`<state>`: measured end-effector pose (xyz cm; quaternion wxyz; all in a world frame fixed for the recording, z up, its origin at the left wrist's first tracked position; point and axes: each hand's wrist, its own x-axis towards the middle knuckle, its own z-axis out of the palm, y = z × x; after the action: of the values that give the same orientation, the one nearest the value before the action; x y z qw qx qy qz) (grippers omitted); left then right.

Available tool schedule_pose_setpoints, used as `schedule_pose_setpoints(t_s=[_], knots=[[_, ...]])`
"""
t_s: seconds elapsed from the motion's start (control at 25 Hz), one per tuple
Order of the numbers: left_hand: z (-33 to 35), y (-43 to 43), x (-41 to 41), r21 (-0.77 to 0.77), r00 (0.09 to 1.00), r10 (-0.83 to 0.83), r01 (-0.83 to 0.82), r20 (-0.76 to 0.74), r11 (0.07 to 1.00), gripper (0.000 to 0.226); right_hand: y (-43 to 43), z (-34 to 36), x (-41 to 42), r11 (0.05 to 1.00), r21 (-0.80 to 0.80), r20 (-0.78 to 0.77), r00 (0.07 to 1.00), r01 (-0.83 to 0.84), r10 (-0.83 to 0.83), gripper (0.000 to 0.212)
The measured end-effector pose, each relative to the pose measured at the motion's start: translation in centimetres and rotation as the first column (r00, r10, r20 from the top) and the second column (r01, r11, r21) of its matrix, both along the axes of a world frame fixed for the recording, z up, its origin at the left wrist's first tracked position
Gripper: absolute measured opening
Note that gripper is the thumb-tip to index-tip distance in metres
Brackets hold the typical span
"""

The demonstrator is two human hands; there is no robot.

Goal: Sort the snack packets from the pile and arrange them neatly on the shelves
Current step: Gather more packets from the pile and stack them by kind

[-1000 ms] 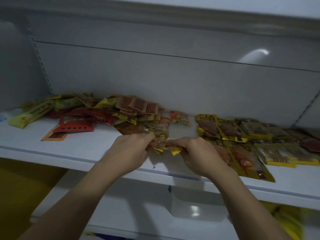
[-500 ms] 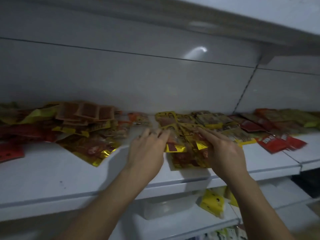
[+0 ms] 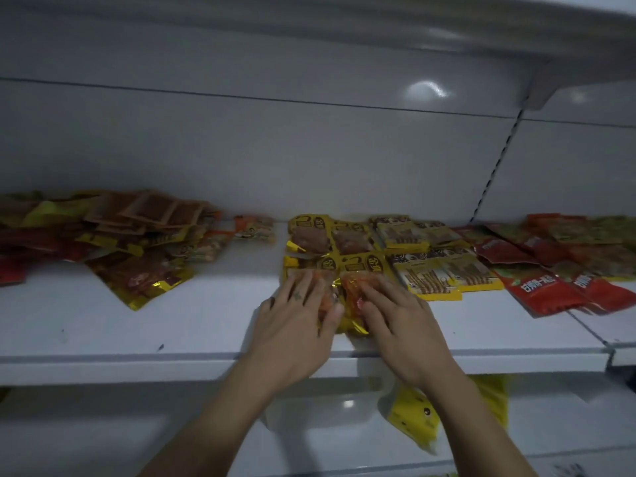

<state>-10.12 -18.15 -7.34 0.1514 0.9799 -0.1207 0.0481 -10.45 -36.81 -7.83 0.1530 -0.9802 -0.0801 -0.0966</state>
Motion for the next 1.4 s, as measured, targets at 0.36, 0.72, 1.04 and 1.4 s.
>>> schedule_pose_setpoints(t_s=[0.36,0.72,1.04,1.4], knots=[[-0.3,-2.2,0.4,0.057,0.991,0.133,-0.134,0.025,0.989,0.051,-0.4,0.3,1.5,0.994,-0.105,0.017,0.999,-0.03,0.032,0.049],[0.7,-2.5,0.9,0.064,0.99,0.133,-0.137,0.057,0.989,0.051,-0.2,1.0,2.6,0.984,-0.173,-0.001,1.0,0.029,-0.03,0.052],[1.5,0.6,1.1,0.068,0.997,0.051,-0.055,0.064,0.996,0.053,2.0,3.5,2.5,0.976,-0.215,0.054,0.998,0.025,-0.014,0.053],[1.5,4.0,3.0,0.046,0.98,-0.198,0.199,-0.025,0.979,0.052,6.1,3.5,4.9,0.954,-0.296,-0.112,0.994,-0.046,0.014,0.044]])
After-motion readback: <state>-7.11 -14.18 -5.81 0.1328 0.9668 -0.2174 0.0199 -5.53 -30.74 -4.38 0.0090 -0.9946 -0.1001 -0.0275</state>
